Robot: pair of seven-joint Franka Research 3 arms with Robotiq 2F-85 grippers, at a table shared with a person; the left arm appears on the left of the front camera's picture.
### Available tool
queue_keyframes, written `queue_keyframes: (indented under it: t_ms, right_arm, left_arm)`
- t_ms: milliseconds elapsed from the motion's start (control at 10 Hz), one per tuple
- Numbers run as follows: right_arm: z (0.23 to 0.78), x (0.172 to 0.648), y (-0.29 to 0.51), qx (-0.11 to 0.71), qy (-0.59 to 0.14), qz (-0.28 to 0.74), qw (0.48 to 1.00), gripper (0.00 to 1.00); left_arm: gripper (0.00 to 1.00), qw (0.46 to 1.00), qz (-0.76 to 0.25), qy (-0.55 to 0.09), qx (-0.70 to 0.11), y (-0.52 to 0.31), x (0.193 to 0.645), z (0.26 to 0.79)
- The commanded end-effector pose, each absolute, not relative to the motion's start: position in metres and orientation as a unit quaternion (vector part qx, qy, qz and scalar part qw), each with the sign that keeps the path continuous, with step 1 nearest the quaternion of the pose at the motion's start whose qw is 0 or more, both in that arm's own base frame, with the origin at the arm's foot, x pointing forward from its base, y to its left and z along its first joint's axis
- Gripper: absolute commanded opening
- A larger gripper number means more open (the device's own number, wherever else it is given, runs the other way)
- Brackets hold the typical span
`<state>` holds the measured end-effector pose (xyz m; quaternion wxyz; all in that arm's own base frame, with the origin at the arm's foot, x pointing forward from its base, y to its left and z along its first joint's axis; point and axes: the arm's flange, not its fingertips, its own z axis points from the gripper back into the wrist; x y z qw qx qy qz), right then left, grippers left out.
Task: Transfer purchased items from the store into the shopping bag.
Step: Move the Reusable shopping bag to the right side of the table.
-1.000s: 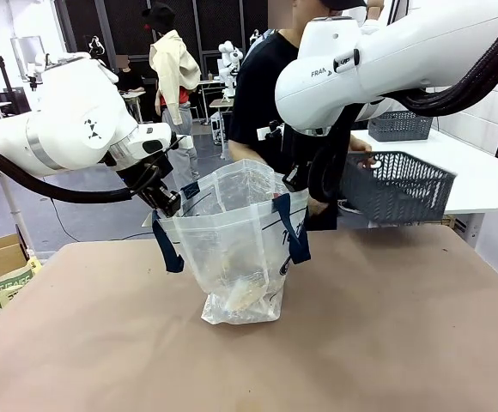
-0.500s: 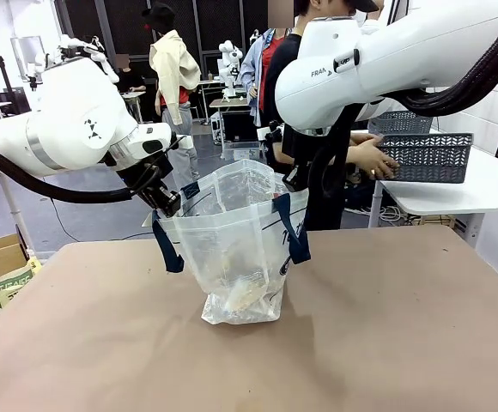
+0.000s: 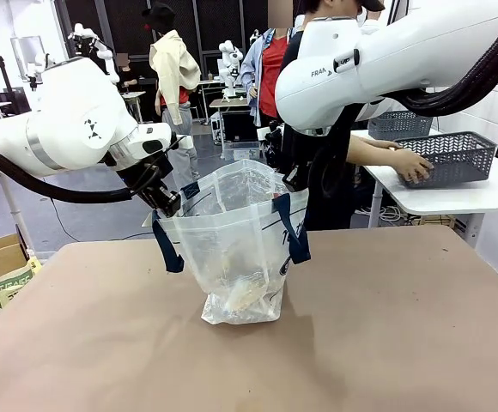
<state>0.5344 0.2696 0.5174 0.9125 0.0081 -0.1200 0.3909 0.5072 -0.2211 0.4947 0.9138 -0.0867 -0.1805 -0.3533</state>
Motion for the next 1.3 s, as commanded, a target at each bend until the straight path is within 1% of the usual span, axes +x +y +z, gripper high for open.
queue_keyframes:
  t_ms: [0, 300, 600, 800, 1000, 1100, 1200]
  right_arm:
    - [0.521, 0.533, 0.275, 0.016, -0.114, 0.358, 0.927, 0.00]
    - [0.535, 0.524, 0.292, 0.016, -0.079, 0.259, 0.963, 0.00]
    - [0.541, 0.530, 0.311, -0.001, -0.048, 0.187, 0.981, 0.00]
    - [0.539, 0.538, 0.326, -0.009, -0.038, 0.144, 0.989, 0.00]
    - [0.532, 0.544, 0.336, -0.008, -0.031, 0.143, 0.989, 0.00]
    - [0.536, 0.541, 0.325, -0.001, -0.042, 0.208, 0.977, 0.00]
    - [0.532, 0.535, 0.327, 0.003, -0.036, 0.151, 0.988, 0.00]
  left_arm:
    - [0.00, 0.917, -0.339, -0.187, -0.097, -0.224, 0.507, 0.501]
    - [0.00, 0.931, -0.282, -0.194, -0.130, -0.239, 0.505, 0.520]
    - [0.00, 0.938, -0.242, -0.178, -0.173, -0.262, 0.501, 0.530]
    - [0.00, 0.948, -0.205, -0.154, -0.189, -0.278, 0.499, 0.534]
    - [0.00, 0.949, -0.200, -0.135, -0.205, -0.291, 0.498, 0.529]
    - [0.00, 0.947, -0.216, -0.156, -0.178, -0.277, 0.495, 0.528]
    - [0.00, 0.947, -0.216, -0.156, -0.178, -0.277, 0.495, 0.528]
